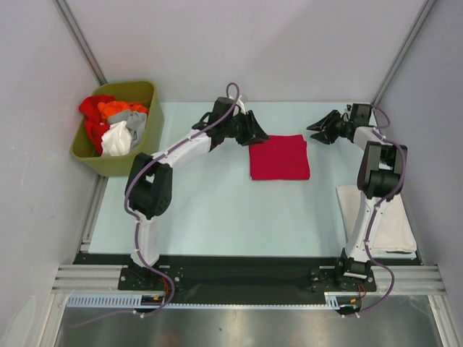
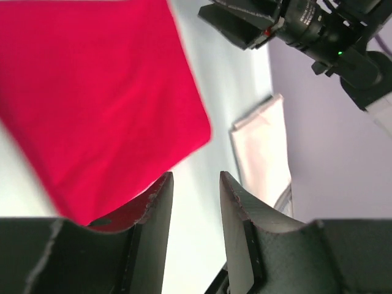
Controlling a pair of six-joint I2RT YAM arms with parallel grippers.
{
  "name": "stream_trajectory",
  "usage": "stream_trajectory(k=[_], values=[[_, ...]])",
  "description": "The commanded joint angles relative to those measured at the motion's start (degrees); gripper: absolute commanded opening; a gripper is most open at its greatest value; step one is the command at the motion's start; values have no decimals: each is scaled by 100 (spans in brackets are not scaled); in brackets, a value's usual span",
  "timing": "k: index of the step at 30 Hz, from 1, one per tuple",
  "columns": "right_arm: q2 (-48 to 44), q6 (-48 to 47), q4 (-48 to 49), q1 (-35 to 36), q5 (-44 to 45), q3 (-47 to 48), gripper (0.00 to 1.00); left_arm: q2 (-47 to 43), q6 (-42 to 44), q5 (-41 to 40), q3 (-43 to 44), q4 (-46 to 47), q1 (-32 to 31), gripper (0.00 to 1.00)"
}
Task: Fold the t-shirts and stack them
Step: Fold the tshirt
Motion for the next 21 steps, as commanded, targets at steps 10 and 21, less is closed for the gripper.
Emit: stream_trajectory(k=[10, 21], values=[[-1570, 661, 2338, 697, -1222, -3441, 48, 1119, -311, 651, -253, 789, -274, 41], [-2086, -174, 1390, 46, -1284, -3400, 24, 429, 754, 264, -156, -179, -176, 41]])
